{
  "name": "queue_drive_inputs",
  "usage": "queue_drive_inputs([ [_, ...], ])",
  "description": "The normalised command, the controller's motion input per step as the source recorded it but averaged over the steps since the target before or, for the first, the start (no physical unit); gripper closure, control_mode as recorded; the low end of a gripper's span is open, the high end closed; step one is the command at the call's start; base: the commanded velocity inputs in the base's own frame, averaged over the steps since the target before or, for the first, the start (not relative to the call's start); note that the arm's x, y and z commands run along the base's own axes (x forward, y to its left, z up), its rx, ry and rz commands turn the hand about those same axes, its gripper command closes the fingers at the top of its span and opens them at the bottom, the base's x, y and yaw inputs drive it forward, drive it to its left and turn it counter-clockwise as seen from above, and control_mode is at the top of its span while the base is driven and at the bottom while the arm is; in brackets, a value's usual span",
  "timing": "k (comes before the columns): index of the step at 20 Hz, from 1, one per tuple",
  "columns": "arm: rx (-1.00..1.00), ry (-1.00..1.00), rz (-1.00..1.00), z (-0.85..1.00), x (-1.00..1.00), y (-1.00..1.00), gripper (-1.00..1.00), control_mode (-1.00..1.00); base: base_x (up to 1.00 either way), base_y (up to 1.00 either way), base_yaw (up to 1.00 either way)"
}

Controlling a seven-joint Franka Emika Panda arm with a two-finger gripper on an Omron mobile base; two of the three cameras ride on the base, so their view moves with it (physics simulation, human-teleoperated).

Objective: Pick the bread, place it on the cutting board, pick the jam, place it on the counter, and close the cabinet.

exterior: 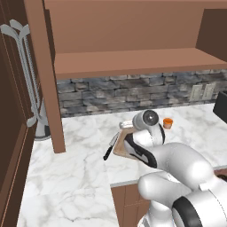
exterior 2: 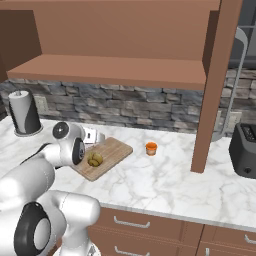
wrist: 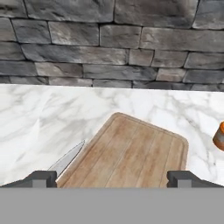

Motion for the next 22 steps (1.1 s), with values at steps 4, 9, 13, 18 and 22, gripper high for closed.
queue_drive_inputs([
  [4, -0.01, 0.0, 0.01, 0.23, -0.01, 0.0, -1.0, -1.0, 0.0, 0.0, 0.0],
  [9, -0.01, 0.0, 0.07, 0.14, -0.22, 0.0, -1.0, -1.0, 0.0, 0.0, 0.0],
  [13, 0.0, -0.03, 0.08, 0.08, -0.44, 0.0, -1.0, -1.0, 0.0, 0.0, 0.0],
  [18, 0.0, -0.14, 0.05, 0.0, -0.38, 0.0, -1.0, -1.0, 0.0, 0.0, 0.0],
  [22, 0.0, -0.16, 0.0, 0.02, -0.13, 0.0, -1.0, -1.0, 0.0, 0.0, 0.0],
])
